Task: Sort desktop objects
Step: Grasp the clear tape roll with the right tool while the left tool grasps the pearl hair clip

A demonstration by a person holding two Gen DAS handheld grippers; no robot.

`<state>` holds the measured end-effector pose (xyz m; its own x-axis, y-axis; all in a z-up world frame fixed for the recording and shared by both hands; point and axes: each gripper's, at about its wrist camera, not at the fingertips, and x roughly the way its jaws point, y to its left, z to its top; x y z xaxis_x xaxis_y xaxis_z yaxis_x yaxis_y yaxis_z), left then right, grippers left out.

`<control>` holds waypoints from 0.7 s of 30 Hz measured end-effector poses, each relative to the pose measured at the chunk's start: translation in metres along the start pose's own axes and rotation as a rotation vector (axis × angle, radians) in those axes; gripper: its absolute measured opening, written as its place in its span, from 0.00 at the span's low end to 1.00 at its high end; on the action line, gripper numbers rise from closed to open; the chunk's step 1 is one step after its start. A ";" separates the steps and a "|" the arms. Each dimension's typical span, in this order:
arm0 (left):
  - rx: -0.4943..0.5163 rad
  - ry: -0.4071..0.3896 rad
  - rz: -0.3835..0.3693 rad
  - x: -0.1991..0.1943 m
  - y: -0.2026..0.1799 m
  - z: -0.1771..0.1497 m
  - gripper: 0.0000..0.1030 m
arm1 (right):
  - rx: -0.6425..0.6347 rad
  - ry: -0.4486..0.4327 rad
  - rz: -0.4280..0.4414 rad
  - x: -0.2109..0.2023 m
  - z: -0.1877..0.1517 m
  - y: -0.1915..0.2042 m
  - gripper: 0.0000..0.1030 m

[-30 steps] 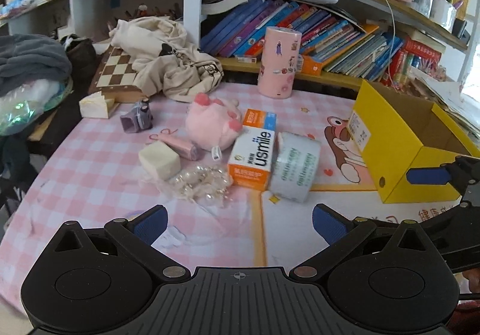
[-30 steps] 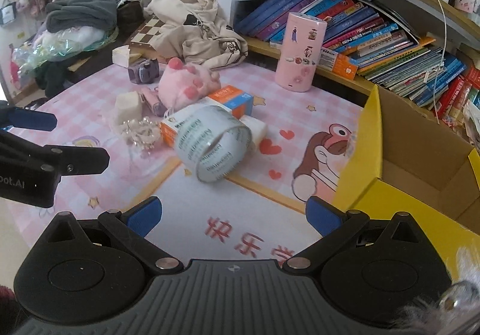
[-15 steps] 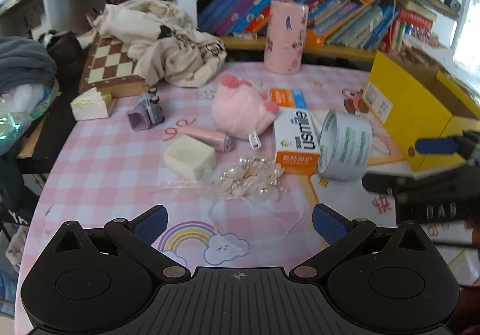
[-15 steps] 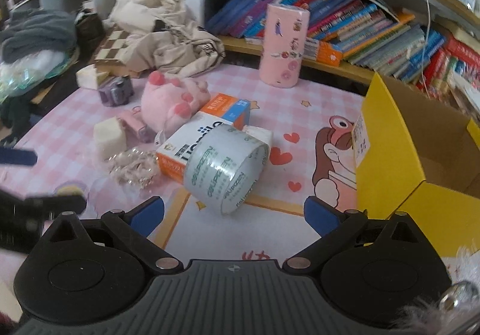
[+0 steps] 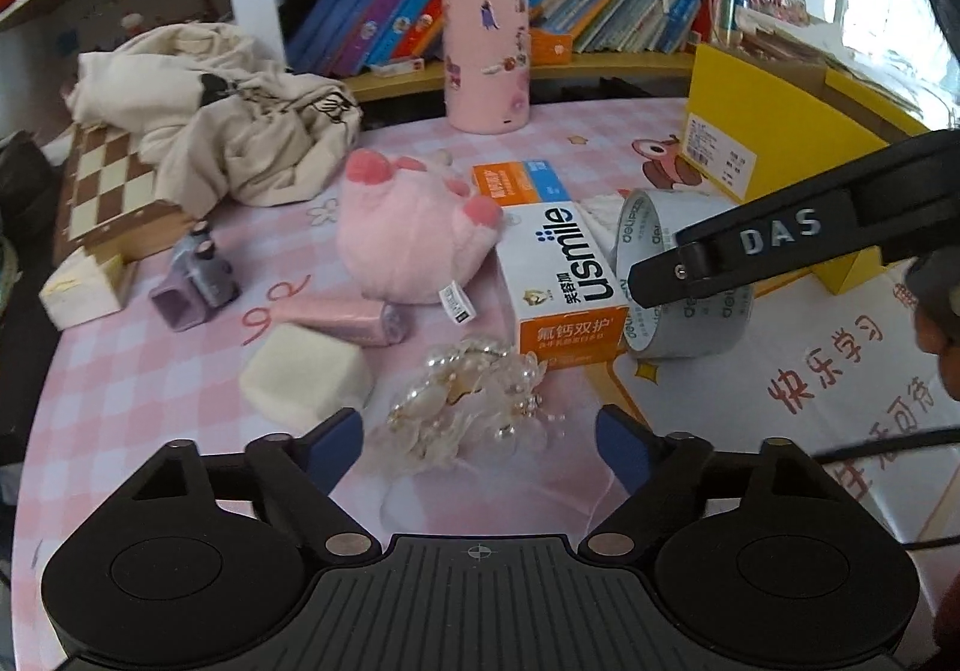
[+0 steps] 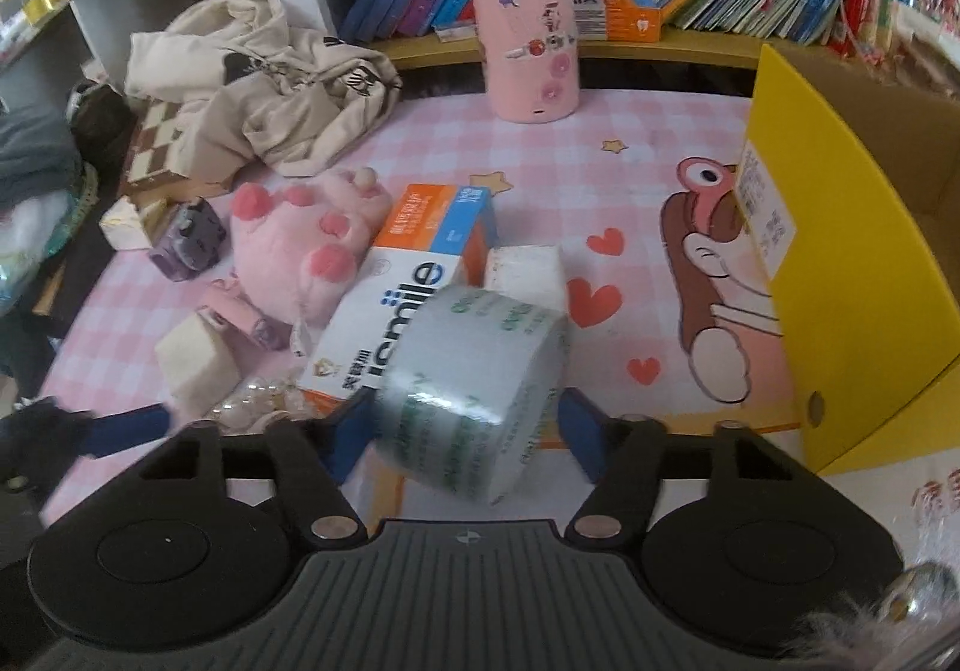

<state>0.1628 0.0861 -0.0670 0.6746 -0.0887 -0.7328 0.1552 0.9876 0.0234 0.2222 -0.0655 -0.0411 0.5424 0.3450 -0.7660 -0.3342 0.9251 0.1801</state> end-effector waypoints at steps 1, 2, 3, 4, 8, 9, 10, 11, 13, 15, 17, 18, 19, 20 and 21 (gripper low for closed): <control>0.003 0.004 -0.002 0.004 0.000 0.001 0.78 | -0.003 0.005 -0.002 -0.001 -0.001 0.000 0.41; 0.006 0.009 -0.004 0.008 0.000 0.002 0.78 | -0.005 0.011 -0.004 -0.002 -0.001 0.001 0.40; 0.010 0.015 -0.007 0.012 0.000 0.003 0.77 | -0.008 0.017 -0.016 -0.002 -0.002 0.000 0.40; 0.016 0.019 -0.005 0.016 0.000 0.004 0.77 | -0.006 0.020 -0.021 -0.003 -0.003 -0.002 0.40; 0.028 0.036 0.002 0.028 0.002 0.007 0.77 | 0.004 0.018 -0.053 -0.012 -0.009 -0.011 0.39; 0.028 0.042 0.002 0.031 0.002 0.008 0.77 | 0.005 0.018 -0.058 -0.014 -0.010 -0.013 0.39; 0.027 0.049 0.001 0.034 0.003 0.008 0.77 | 0.007 0.018 -0.062 -0.015 -0.012 -0.014 0.39; 0.024 0.053 -0.003 0.036 0.003 0.007 0.77 | 0.007 0.019 -0.063 -0.016 -0.013 -0.014 0.39; 0.013 0.057 -0.011 0.038 0.004 0.006 0.74 | 0.002 0.019 -0.065 -0.016 -0.014 -0.014 0.40; 0.004 0.054 -0.016 0.037 0.006 0.005 0.72 | -0.005 0.016 -0.067 -0.015 -0.014 -0.013 0.40; -0.003 0.046 -0.012 0.035 0.007 0.004 0.67 | -0.008 0.014 -0.068 -0.015 -0.014 -0.013 0.40; -0.007 0.041 -0.011 0.034 0.008 0.003 0.60 | -0.006 0.014 -0.067 -0.015 -0.014 -0.013 0.40; -0.012 0.036 -0.009 0.033 0.009 0.002 0.54 | -0.007 0.015 -0.068 -0.015 -0.013 -0.013 0.40; -0.016 0.032 -0.007 0.031 0.010 0.001 0.52 | -0.007 0.016 -0.068 -0.015 -0.013 -0.013 0.40; -0.023 0.031 -0.011 0.030 0.012 0.001 0.50 | -0.009 0.016 -0.066 -0.016 -0.014 -0.012 0.40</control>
<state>0.1852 0.0950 -0.0882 0.6501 -0.0954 -0.7538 0.1454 0.9894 0.0001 0.2071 -0.0843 -0.0395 0.5513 0.2803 -0.7858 -0.3050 0.9444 0.1229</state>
